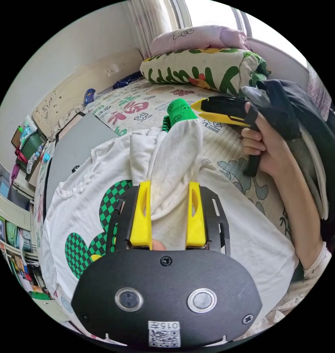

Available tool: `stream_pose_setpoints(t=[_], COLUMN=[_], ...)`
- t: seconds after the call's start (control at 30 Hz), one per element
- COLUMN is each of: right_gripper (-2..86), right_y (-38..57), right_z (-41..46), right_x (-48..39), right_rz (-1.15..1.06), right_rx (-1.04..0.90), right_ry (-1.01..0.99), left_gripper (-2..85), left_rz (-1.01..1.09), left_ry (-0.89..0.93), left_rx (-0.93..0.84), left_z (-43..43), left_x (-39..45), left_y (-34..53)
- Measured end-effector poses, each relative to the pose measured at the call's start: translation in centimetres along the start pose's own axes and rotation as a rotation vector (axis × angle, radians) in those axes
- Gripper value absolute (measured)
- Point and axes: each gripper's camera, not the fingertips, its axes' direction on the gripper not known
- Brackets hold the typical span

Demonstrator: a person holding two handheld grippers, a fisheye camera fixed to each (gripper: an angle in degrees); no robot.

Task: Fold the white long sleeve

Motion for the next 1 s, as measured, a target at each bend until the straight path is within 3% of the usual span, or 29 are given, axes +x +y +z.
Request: stream_pose_setpoints(t=[0.07, 0.2, 0.33, 0.5, 0.67, 0.8, 1.0], right_gripper=[10.2, 4.2, 2.3, 1.6, 1.9, 2.5, 4.8], right_y=[-0.4, 0.3, 1.4, 4.5, 11.1, 14.2, 14.0], right_z=[0.2, -2.3, -5.7, -8.4, -9.6, -9.2, -9.6], right_x=[1.1, 2.0, -2.6, -11.2, -19.4, -22.7, -23.2], right_rz=[-0.006, 0.010, -0.247, -0.599, -0.953, -1.041, -0.992], right_rx=[-0.074, -0.021, -0.008, -0.192, -0.356, -0.413, -0.301], right_ry=[-0.132, -0.256, -0.580, -0.908, -0.811, -0.760, -0.690], left_gripper=[14.0, 13.9, 15.1, 18.5, 20.6, 19.7, 4.6], left_rz=[0.006, -0.027, -0.165, -0.020, -0.020, -0.049, -0.022], left_ry=[0.008, 0.036, 0.170, 0.147, 0.280, 0.272, 0.387], left_rx=[-0.001, 0.038, 0.274, 0.450, 0.675, 0.697, 0.736], left_z=[1.1, 1.4, -3.8, -10.4, -12.9, -10.6, -7.2], left_x=[0.2, -1.0, -5.8, -7.0, -7.9, -8.2, -9.1], left_y=[1.4, 4.4, 12.1, 24.0, 39.1, 44.7, 49.6])
